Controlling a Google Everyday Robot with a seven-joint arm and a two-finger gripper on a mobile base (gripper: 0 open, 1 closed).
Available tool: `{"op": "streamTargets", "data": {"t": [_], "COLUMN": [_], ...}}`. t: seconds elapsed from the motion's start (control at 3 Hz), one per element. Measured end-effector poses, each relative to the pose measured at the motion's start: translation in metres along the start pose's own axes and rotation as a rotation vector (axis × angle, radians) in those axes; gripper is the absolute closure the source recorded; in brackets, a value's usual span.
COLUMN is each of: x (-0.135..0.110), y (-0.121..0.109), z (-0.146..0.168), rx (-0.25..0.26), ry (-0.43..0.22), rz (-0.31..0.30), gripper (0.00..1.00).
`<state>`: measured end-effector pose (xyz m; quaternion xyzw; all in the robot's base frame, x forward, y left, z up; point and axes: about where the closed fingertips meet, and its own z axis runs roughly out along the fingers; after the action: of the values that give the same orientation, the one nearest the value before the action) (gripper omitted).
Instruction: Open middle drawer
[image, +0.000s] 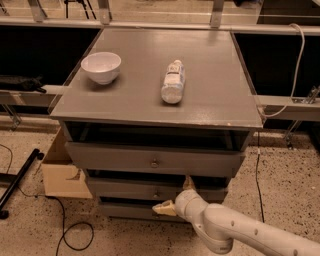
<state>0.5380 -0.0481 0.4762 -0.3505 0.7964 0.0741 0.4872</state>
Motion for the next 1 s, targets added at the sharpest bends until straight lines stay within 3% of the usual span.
{"op": "streamTargets", "data": {"t": [0.33,0.67,1.0], "x": [0.0233,0.0233,0.0186], "y": [-0.0040,-0.0040,-0.0036], "z": [0.0062,0.0062,0.0086], "rx": [0.035,0.035,0.054], "ry": [0.030,0.030,0.026], "rz": [0.011,0.011,-0.052], "gripper": [0.00,0.00,0.00]}}
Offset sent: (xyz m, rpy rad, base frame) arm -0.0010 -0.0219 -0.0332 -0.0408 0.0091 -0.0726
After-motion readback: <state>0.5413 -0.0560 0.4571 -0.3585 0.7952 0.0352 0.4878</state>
